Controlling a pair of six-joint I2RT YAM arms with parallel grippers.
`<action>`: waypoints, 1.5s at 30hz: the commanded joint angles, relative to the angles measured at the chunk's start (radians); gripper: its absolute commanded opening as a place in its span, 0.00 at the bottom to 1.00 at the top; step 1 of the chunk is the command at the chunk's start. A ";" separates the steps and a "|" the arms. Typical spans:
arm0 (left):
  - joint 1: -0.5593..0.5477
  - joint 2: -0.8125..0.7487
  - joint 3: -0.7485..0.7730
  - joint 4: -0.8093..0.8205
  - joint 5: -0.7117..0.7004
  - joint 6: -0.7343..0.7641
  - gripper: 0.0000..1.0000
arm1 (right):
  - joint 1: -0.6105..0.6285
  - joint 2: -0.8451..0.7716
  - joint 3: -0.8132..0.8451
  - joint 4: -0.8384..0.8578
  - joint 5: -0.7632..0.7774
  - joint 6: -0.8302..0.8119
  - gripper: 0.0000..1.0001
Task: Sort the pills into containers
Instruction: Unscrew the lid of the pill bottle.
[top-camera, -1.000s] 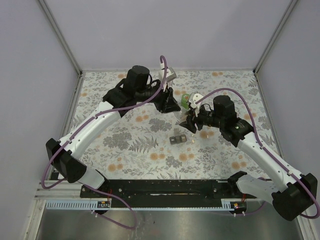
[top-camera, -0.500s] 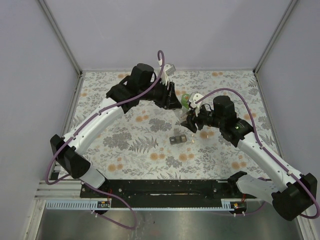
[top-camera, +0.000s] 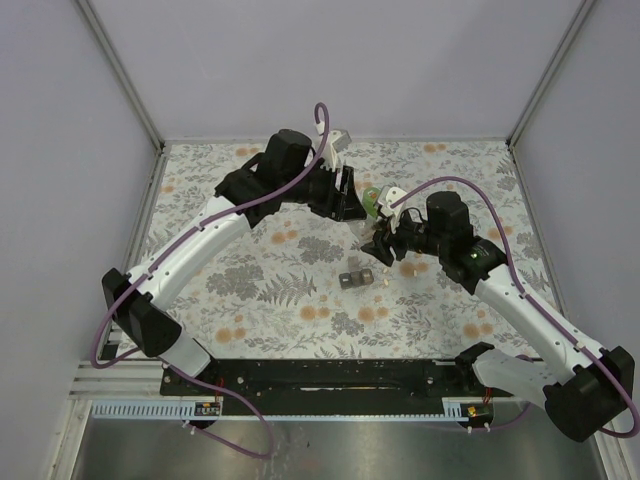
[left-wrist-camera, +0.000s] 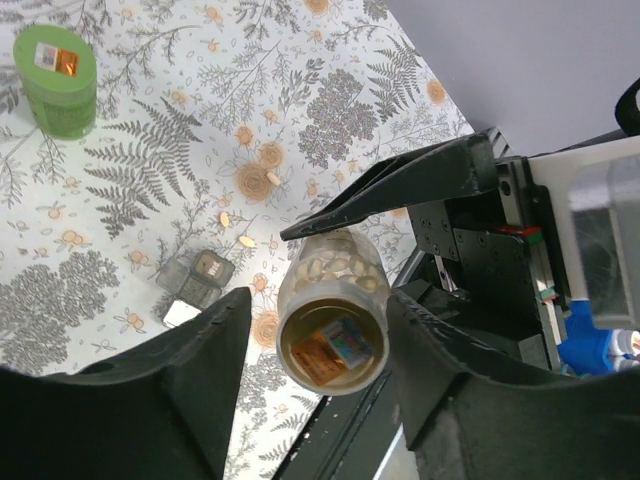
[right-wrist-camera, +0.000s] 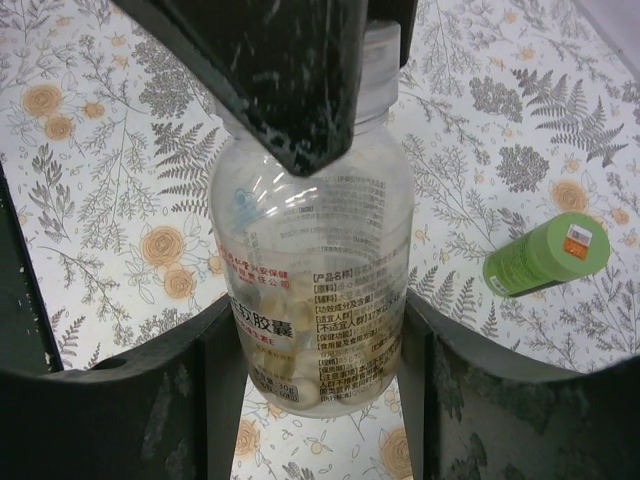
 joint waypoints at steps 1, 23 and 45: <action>-0.007 -0.008 0.024 0.014 -0.029 0.012 0.68 | 0.003 -0.028 0.016 0.082 -0.033 -0.004 0.01; 0.048 -0.192 0.016 -0.140 0.443 0.901 0.98 | -0.001 -0.006 0.031 0.030 -0.174 -0.020 0.01; 0.036 -0.040 0.102 -0.357 0.606 1.361 0.78 | -0.001 0.018 0.058 -0.043 -0.349 -0.046 0.01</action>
